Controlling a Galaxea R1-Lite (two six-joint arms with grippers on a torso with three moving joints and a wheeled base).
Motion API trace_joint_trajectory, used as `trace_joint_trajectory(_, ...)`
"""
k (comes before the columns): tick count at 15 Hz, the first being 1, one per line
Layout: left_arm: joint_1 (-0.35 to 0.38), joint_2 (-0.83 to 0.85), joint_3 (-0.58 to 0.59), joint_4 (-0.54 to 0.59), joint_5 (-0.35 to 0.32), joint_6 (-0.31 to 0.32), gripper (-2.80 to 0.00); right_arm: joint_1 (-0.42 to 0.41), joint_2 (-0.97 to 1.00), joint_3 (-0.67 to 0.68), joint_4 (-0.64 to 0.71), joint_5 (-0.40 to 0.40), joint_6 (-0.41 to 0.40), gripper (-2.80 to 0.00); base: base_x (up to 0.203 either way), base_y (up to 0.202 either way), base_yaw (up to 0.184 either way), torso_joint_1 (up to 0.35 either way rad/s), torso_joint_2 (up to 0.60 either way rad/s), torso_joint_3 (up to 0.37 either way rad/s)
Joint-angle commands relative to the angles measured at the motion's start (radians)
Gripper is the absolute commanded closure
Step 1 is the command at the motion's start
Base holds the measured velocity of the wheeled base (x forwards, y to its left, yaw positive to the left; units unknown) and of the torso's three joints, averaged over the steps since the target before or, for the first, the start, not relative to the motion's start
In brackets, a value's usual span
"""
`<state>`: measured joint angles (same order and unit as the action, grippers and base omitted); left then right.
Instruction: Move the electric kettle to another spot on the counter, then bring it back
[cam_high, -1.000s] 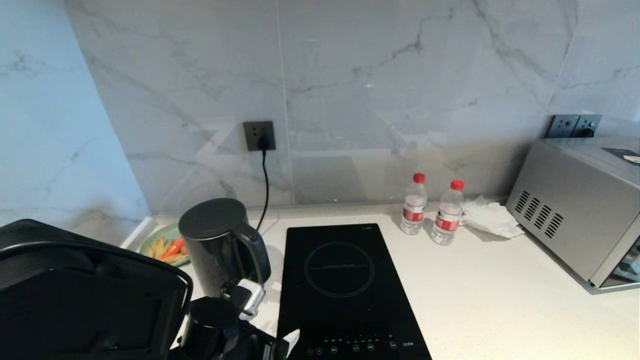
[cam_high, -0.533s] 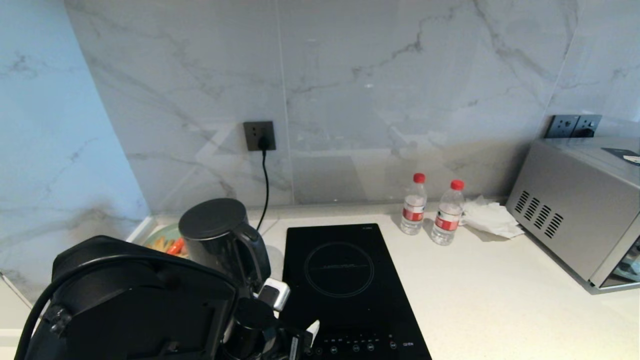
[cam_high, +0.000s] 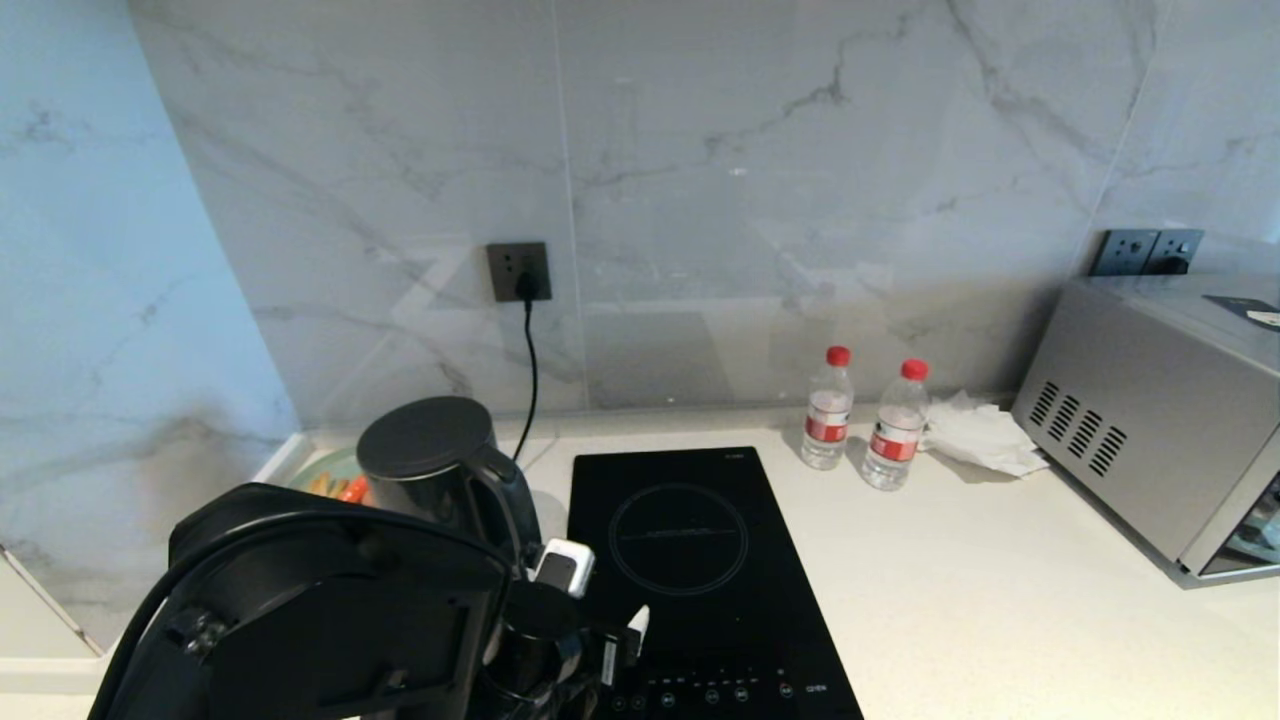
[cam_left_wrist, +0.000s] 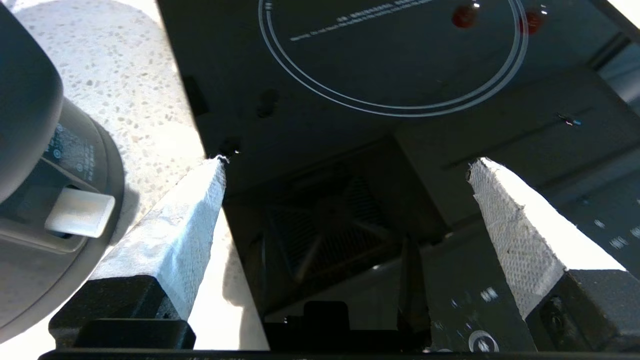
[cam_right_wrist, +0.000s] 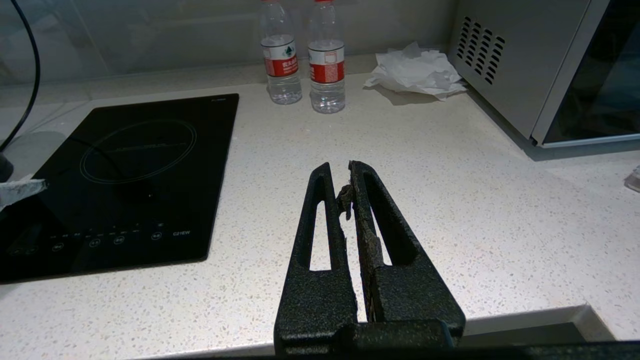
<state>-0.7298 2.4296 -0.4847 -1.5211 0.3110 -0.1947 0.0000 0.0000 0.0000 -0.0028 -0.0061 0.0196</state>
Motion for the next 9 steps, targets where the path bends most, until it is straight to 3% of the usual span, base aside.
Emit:
trace_joint_trajectory(1, 0.008, 0.009, -0.008, -0.009, 0.023, -0.002, -2.80, 0.000, 0.000, 0.000, 0.000, 0.000, 0.000, 0.00, 0.000, 0.000, 0.000, 0.000, 0.00, 0.000)
trace_joint_trajectory(9, 0.062, 0.012, -0.009, -0.009, 0.030, -0.005, -2.80, 0.000, 0.000, 0.000, 0.000, 0.000, 0.000, 0.00, 0.000, 0.000, 0.000, 0.000, 0.00, 0.000)
